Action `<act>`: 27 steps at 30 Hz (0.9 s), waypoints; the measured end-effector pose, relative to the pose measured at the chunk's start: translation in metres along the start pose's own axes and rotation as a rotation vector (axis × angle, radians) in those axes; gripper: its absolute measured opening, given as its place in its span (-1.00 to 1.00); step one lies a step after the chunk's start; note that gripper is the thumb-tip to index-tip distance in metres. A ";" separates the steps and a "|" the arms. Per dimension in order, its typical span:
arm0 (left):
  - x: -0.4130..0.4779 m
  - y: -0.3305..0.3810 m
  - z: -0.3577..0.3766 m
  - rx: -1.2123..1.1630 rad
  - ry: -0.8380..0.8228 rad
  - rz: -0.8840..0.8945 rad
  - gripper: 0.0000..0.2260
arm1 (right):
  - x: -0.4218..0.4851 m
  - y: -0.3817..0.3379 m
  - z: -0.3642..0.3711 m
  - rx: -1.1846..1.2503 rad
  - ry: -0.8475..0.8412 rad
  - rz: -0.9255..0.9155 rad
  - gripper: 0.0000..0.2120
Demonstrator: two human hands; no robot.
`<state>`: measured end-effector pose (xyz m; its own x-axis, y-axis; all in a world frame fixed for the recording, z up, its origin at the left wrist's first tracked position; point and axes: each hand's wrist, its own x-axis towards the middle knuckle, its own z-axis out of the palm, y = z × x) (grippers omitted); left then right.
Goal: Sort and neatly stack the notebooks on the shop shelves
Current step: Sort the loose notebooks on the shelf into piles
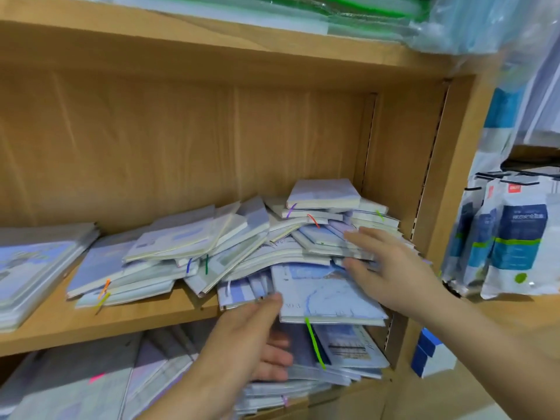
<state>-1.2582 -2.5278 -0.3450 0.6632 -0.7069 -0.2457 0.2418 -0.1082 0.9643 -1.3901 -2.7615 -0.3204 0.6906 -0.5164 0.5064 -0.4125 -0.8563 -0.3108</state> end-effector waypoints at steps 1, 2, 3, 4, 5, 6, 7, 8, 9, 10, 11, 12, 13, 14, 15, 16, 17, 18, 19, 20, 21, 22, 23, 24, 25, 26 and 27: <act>0.001 0.006 0.007 -0.100 -0.084 -0.071 -0.70 | 0.000 -0.009 0.003 0.031 -0.019 -0.030 -0.47; 0.001 0.012 0.015 -0.176 -0.134 -0.089 -0.70 | 0.000 -0.015 0.004 0.042 -0.052 -0.040 -0.46; 0.001 0.017 0.023 -0.214 -0.133 -0.073 -0.73 | 0.001 -0.019 0.004 0.042 -0.087 -0.030 -0.45; 0.003 0.019 0.027 -0.219 -0.104 -0.043 -0.77 | 0.002 -0.021 0.002 0.034 -0.119 -0.011 -0.44; 0.005 0.018 0.029 -0.206 -0.074 -0.016 -0.80 | 0.004 -0.021 -0.002 0.019 -0.145 0.006 -0.44; 0.004 0.017 0.030 -0.190 -0.054 -0.002 -0.81 | 0.006 -0.021 -0.005 0.003 -0.165 0.017 -0.43; 0.001 0.017 0.029 -0.180 -0.037 -0.001 -0.81 | 0.008 -0.021 -0.007 0.001 -0.182 0.025 -0.44; -0.002 0.016 0.027 -0.189 -0.021 0.003 -0.80 | 0.010 -0.021 -0.009 0.011 -0.194 0.033 -0.45; -0.006 0.012 0.023 -0.201 -0.003 0.012 -0.81 | 0.012 -0.021 -0.010 0.025 -0.200 0.042 -0.46; -0.011 0.008 0.019 -0.206 0.009 0.023 -0.83 | 0.014 -0.021 -0.010 0.038 -0.200 0.052 -0.47; -0.019 0.004 0.016 -0.210 0.015 0.027 -0.84 | 0.016 -0.021 -0.009 0.048 -0.199 0.060 -0.46; -0.029 0.002 0.013 -0.226 0.011 0.020 -0.85 | 0.016 -0.021 -0.008 0.059 -0.202 0.068 -0.45; -0.036 0.000 0.012 -0.247 0.002 0.012 -0.86 | 0.016 -0.021 -0.007 0.070 -0.206 0.076 -0.44; -0.043 0.000 0.012 -0.257 -0.007 -0.002 -0.87 | 0.016 -0.020 -0.007 0.078 -0.208 0.085 -0.43; -0.049 0.001 0.012 -0.257 -0.009 -0.029 -0.88 | 0.016 -0.020 -0.006 0.077 -0.212 0.096 -0.41; -0.056 0.003 0.010 -0.234 -0.015 -0.048 -0.89 | 0.016 -0.020 -0.006 0.065 -0.218 0.105 -0.40; -0.063 0.001 0.007 -0.182 -0.013 -0.043 -0.91 | 0.015 -0.020 -0.006 0.049 -0.222 0.109 -0.40; -0.071 0.000 0.005 -0.121 -0.029 -0.026 -0.92 | 0.016 -0.021 -0.005 0.037 -0.225 0.110 -0.41; -0.076 -0.002 0.004 -0.066 -0.070 -0.005 -0.95 | 0.015 -0.021 -0.004 0.034 -0.226 0.112 -0.43; -0.084 0.000 0.006 -0.024 -0.116 0.008 -0.89 | 0.015 -0.022 -0.003 0.043 -0.224 0.115 -0.43; -0.085 -0.002 0.006 -0.013 -0.153 0.020 -0.87 | 0.015 -0.022 -0.002 0.063 -0.219 0.118 -0.44; -0.087 0.000 0.003 -0.017 -0.162 0.032 -0.92 | 0.013 -0.023 -0.002 0.095 -0.222 0.124 -0.45; -0.085 -0.002 -0.001 -0.031 -0.160 0.023 -0.95 | 0.011 -0.024 -0.002 0.141 -0.239 0.125 -0.46; -0.083 -0.005 -0.008 -0.062 -0.172 0.008 -0.88 | 0.008 -0.024 -0.005 0.199 -0.266 0.120 -0.47; -0.080 -0.005 -0.011 -0.082 -0.190 0.001 -0.88 | 0.002 -0.023 -0.008 0.250 -0.284 0.114 -0.49; -0.079 -0.004 -0.017 -0.060 -0.218 0.018 -0.88 | -0.004 -0.022 -0.010 0.270 -0.276 0.110 -0.50; -0.077 -0.007 -0.023 -0.005 -0.240 0.055 -0.89 | -0.010 -0.021 -0.012 0.263 -0.241 0.111 -0.54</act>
<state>-1.2947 -2.4564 -0.3350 0.4886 -0.8574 -0.1616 0.2136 -0.0621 0.9750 -1.3953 -2.7383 -0.3092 0.7830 -0.5631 0.2642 -0.3476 -0.7484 -0.5649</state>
